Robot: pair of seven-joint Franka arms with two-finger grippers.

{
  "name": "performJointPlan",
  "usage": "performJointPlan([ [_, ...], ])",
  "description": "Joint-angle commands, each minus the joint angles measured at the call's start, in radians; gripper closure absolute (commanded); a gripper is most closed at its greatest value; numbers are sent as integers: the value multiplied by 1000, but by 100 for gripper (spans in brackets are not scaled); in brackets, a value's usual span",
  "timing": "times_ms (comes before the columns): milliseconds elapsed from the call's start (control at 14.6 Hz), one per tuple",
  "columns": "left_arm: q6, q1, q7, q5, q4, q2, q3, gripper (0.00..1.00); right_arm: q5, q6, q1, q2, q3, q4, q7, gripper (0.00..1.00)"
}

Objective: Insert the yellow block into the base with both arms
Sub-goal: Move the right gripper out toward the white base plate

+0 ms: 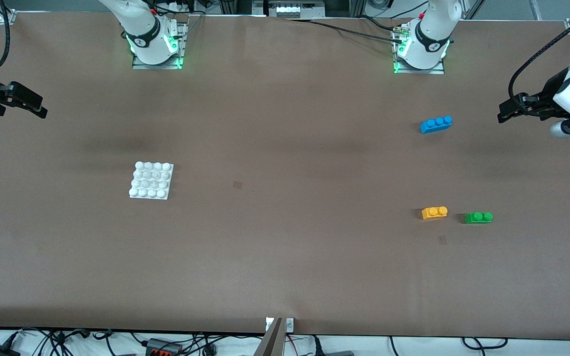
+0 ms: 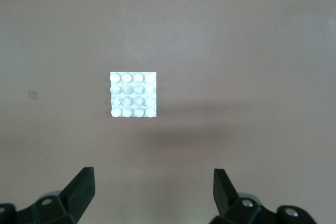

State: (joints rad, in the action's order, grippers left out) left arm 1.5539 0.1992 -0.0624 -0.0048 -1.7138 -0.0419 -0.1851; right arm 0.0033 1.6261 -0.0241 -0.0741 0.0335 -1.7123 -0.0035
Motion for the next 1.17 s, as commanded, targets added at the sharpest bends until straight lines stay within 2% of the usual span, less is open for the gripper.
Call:
performJointPlan([
  [0,-15,5,22,-17,33,17,4,0,-9,-3,1,5,-4,17,13,0],
  [618,-15,5,22,-17,33,17,7,0,-16,-6,3,7,-6,17,-3,0],
  [1099,-17,5,22,-17,33,16,7,0,-14,-71,7,39,-7,16,7,0],
])
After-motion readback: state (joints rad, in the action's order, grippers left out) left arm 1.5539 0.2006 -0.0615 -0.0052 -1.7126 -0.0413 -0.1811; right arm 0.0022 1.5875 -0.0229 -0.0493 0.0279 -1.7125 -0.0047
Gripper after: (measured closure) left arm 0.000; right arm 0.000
